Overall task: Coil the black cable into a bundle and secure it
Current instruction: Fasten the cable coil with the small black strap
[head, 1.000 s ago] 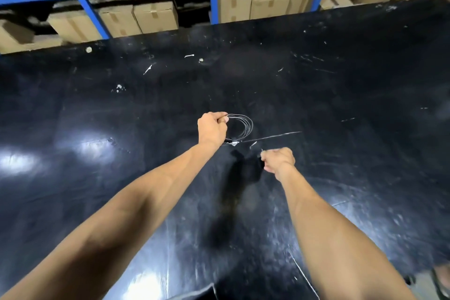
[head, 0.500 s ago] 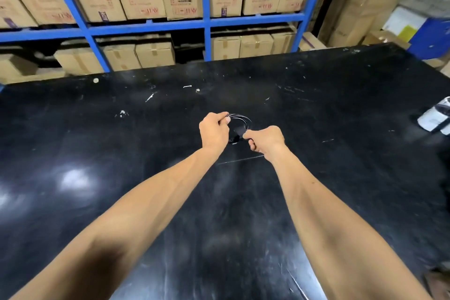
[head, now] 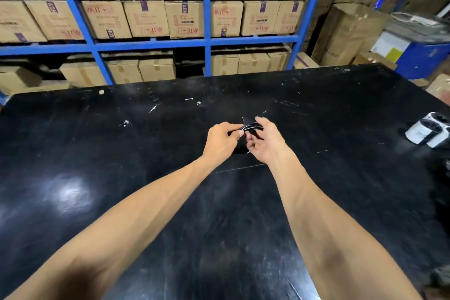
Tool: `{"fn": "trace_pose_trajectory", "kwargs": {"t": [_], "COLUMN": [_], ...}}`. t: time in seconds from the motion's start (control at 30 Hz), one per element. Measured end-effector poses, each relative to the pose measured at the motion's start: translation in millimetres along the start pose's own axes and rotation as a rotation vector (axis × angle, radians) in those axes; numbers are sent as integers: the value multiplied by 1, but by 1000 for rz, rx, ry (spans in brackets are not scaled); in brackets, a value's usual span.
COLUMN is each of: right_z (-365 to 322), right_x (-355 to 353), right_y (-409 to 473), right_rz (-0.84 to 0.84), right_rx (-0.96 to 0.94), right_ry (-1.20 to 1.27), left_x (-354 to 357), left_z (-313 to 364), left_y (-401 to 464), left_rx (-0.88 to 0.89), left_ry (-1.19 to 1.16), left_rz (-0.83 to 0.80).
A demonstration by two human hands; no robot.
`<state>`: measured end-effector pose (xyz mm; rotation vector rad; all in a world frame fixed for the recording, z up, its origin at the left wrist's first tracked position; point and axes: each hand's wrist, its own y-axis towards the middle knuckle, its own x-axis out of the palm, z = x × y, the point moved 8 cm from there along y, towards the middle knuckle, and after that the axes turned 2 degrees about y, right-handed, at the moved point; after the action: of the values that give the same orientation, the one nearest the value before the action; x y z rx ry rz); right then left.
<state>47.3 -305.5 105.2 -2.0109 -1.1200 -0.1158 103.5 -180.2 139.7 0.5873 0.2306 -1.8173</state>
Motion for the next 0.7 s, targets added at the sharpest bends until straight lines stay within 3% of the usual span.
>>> {"fn": "trace_pose_trajectory", "kwargs": {"t": [0.17, 0.37, 0.53, 0.7], "right_z": [-6, -14, -24, -37], "right_x": [-8, -1, -5, -13], "right_y": [-1, -6, -3, -8], "right_rz": [104, 45, 50, 139], "right_rx": [-93, -99, -105, -126], "right_ry": [-71, -52, -178, -431], "left_x": [2, 19, 17, 19], "left_z": [-3, 4, -9, -20], "left_y": [7, 10, 11, 12], "left_rx": [-100, -167, -306, -318], "left_ry": [-95, -212, -366, -361], "left_rz": [-122, -356, -295, -265]}}
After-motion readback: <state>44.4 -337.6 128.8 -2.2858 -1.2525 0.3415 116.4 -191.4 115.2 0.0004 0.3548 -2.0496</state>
